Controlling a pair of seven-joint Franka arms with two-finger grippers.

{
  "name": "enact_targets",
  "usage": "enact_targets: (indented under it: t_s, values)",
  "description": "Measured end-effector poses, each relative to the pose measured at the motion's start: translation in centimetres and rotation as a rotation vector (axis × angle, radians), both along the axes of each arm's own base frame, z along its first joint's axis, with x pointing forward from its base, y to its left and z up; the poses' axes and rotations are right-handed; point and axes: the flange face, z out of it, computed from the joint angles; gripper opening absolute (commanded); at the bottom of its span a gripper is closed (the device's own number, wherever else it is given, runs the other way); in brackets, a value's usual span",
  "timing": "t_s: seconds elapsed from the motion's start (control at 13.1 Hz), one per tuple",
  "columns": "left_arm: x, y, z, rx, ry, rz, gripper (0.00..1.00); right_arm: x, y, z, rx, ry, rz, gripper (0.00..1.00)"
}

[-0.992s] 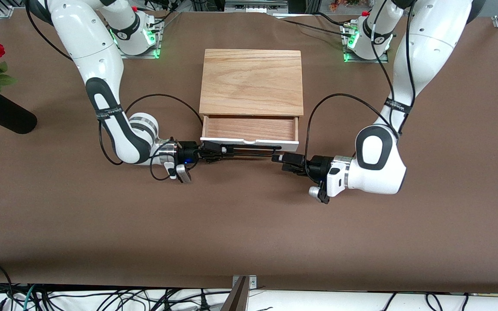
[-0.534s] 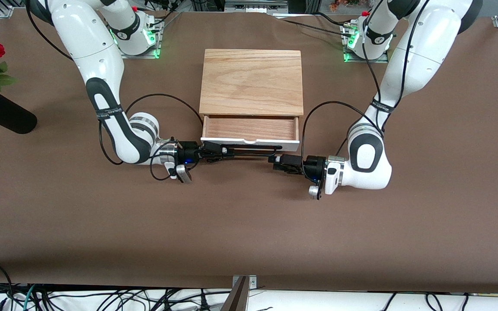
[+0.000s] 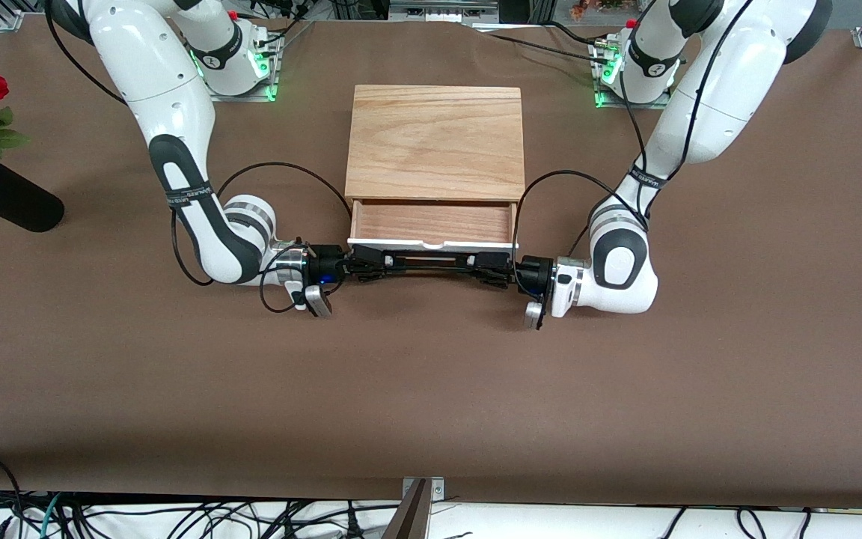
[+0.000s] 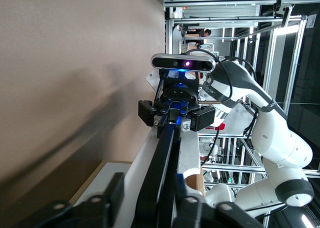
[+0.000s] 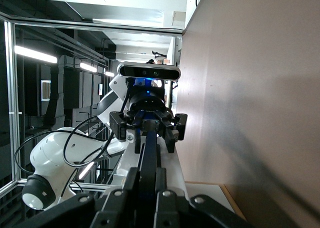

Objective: Close drawer with both arms simultaneously
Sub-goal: 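Push the drawer into the box with both grippers together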

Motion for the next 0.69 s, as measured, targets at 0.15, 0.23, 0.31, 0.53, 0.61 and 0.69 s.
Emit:
enact_targets:
  t_s: [0.15, 0.23, 0.31, 0.53, 0.61, 0.69]
  values:
    - [-0.06, -0.07, 0.12, -0.009, -0.005, -0.005, 0.00, 0.00, -0.02, -0.05, -0.001, 0.001, -0.002, 0.04]
    - [-0.08, -0.05, 0.12, -0.012, -0.010, -0.008, 0.00, -0.01, -0.01, -0.04, 0.000, 0.001, -0.001, 0.04]
    - [-0.08, -0.04, 0.12, -0.013, -0.012, -0.008, 0.00, -0.01, 0.00, -0.04, 0.000, 0.001, -0.001, 0.04]
    - [-0.08, -0.04, 0.11, -0.013, -0.013, -0.008, 0.00, -0.01, 0.00, -0.04, 0.000, 0.001, -0.001, 0.04]
    - [-0.09, -0.04, 0.11, -0.013, -0.014, -0.008, 0.00, -0.01, 0.00, -0.04, 0.000, 0.001, -0.001, 0.04]
    - [-0.09, -0.04, 0.10, -0.013, -0.014, -0.008, 0.00, -0.01, 0.00, -0.04, 0.000, 0.001, -0.001, 0.04]
